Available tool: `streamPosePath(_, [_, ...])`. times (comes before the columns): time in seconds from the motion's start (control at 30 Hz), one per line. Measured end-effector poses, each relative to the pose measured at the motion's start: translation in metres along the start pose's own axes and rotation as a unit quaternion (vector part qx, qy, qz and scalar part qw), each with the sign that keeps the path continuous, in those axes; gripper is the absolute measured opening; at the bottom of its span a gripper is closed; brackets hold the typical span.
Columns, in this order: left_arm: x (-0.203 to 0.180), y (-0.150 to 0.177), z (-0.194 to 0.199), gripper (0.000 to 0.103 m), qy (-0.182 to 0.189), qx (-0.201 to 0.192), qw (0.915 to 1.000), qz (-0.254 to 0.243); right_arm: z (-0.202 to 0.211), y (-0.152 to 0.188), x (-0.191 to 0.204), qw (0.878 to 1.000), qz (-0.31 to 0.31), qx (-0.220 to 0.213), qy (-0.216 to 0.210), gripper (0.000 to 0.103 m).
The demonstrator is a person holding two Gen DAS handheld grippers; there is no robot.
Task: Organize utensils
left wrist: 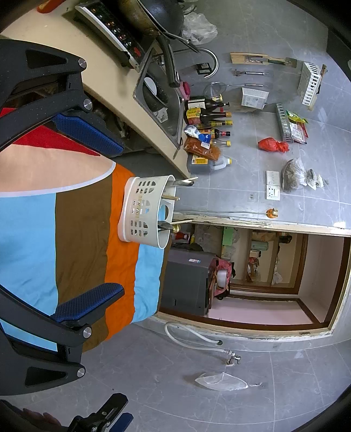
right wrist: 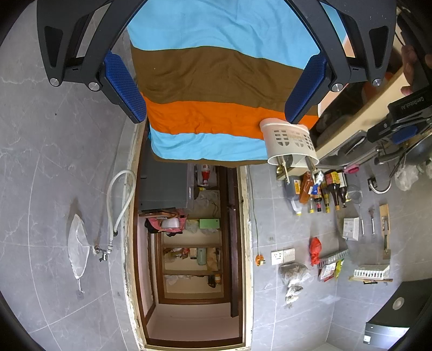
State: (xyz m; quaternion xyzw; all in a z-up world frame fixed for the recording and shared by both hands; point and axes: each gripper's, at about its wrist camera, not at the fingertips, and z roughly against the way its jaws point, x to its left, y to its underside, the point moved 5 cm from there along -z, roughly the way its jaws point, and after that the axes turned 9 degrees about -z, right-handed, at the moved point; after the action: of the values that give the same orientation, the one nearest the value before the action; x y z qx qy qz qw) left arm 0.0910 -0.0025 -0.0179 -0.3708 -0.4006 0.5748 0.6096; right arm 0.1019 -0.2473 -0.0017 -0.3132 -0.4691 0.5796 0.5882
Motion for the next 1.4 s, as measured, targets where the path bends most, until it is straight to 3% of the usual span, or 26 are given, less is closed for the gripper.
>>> streamPosePath(1.4, [-0.002,0.003,-0.012,0.093,-0.006,-0.008,0.9998,-0.014,-0.010,0.009,-0.003,1.000,0.000,0.012,0.002,0.103])
